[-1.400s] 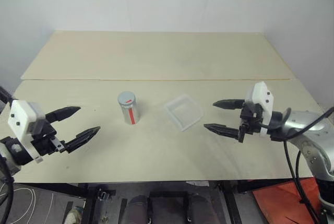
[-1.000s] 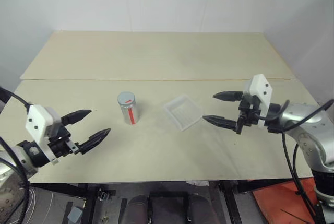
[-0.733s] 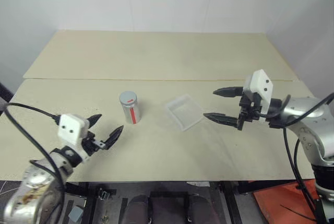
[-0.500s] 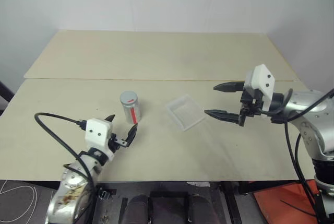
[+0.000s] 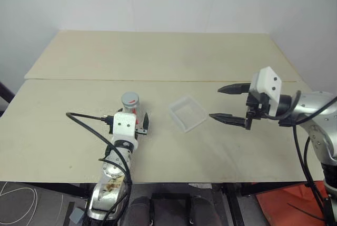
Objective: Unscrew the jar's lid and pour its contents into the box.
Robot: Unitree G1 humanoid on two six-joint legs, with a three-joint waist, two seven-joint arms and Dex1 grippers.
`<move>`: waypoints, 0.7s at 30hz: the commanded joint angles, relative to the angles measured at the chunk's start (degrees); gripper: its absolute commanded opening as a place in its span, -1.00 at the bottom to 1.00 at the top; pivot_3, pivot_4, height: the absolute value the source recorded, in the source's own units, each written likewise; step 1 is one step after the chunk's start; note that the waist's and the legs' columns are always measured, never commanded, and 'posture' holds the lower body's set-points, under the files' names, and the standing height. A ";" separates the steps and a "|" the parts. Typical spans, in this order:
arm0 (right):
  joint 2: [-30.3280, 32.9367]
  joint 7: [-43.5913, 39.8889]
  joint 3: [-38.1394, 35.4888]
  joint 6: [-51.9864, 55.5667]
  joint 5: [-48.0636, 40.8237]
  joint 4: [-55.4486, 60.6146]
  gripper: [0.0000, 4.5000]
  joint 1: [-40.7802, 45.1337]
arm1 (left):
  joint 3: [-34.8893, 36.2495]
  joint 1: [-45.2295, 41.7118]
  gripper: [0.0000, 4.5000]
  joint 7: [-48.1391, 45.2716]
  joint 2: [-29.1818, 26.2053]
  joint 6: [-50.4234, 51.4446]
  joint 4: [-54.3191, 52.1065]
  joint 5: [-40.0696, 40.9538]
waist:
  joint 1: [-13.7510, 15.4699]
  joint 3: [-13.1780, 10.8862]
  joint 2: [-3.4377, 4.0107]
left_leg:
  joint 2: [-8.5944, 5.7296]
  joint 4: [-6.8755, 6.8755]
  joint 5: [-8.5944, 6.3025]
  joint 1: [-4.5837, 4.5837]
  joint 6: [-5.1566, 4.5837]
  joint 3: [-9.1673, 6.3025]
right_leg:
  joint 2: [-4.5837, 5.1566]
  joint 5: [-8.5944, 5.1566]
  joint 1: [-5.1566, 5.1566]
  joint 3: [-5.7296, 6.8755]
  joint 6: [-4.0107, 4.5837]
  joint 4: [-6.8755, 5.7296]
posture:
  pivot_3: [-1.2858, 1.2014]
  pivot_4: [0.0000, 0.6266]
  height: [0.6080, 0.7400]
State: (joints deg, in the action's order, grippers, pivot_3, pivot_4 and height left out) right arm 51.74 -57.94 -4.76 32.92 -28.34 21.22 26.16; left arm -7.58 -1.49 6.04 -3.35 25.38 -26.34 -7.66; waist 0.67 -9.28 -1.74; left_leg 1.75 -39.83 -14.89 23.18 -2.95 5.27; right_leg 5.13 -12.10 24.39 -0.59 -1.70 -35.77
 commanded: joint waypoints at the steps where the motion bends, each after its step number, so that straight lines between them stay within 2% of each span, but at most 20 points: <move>1: 1.29 0.66 -3.03 0.20 -0.92 2.12 1.00 0.43 | -0.78 -1.50 0.98 3.03 2.23 -0.44 0.59 -2.81 | -0.02 0.00 0.00 | 0.00 0.00 0.00 0.00 0.00 0.00 | 0.00 0.00 0.00 0.00 0.00 0.01 | 0.03 -0.52 1.00; 10: 1.84 1.00 -3.81 0.49 -1.52 2.84 1.00 -0.04 | -0.56 -5.38 0.98 7.37 7.20 -1.84 6.68 -5.50 | 0.00 -0.01 -0.02 | -0.03 -0.01 -0.01 0.03 -0.01 -0.04 | 0.01 0.00 0.00 0.02 -0.02 0.01 | 0.03 -0.52 1.00; 21: 2.19 1.32 -4.58 0.65 -2.44 3.44 1.00 -0.54 | 0.52 -11.84 0.98 11.47 7.83 -6.43 15.31 -6.46 | 0.02 -0.02 -0.03 | -0.04 -0.02 0.00 0.05 -0.02 -0.06 | 0.02 0.02 -0.01 0.04 -0.04 0.02 | 0.03 -0.52 1.00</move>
State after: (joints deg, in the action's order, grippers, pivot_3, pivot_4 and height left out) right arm 52.96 -57.10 -7.25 33.32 -30.22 23.11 25.55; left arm -7.05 -12.31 16.75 3.08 21.06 -11.02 -13.43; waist 0.70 -9.30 -1.77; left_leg 1.71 -39.85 -14.90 23.24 -2.97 5.22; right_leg 5.15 -12.08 24.38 -0.55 -1.74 -35.75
